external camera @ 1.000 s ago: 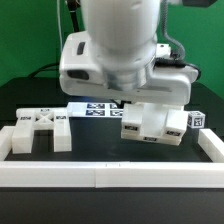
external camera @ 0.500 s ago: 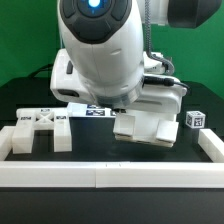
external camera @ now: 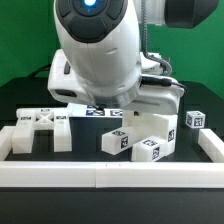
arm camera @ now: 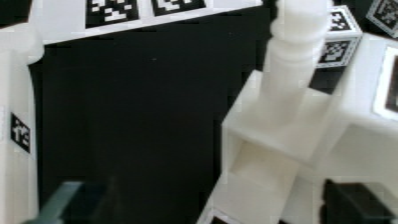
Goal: Assemble chair
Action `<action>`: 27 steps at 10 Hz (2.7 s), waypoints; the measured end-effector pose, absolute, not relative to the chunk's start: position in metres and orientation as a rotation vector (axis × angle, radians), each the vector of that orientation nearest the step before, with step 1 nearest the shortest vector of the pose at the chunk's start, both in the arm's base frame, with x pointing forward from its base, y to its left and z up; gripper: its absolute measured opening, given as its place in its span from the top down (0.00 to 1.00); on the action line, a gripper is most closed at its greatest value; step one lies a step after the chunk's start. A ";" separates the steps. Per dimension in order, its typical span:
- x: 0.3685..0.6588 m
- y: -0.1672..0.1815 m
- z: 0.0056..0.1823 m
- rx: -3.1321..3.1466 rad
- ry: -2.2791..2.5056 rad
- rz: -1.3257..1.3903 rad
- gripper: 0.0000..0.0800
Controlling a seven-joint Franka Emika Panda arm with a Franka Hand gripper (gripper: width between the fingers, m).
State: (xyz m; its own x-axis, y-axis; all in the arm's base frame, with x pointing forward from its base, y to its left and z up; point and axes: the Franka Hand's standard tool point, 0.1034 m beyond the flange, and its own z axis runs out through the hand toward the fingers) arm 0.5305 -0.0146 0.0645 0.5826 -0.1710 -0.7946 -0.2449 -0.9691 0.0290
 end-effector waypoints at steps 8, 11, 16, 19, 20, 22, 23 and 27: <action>0.553 -0.048 0.074 -2.782 0.322 1.265 0.19; 0.567 -0.059 0.086 -2.867 0.356 1.050 0.19; 0.586 -0.066 0.096 -3.036 0.417 0.435 0.19; 0.583 -0.077 0.095 -3.123 0.196 0.045 0.19; 0.575 -0.086 0.094 -3.163 0.040 -0.146 0.19; 0.557 -0.097 0.088 -3.186 -0.109 -0.207 0.19; 0.561 -0.095 0.089 -3.185 -0.089 -0.211 0.19; 0.551 -0.100 0.086 -3.186 -0.259 -0.203 0.19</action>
Offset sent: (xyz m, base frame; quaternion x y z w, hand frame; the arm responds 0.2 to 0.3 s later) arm 0.0194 -0.0197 0.0030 -0.0170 -0.0053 -0.0336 0.9993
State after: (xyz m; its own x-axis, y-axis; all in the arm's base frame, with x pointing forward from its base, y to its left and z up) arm 0.5508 -0.1000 0.0858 0.9790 0.1644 0.1208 0.1567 -0.9851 0.0714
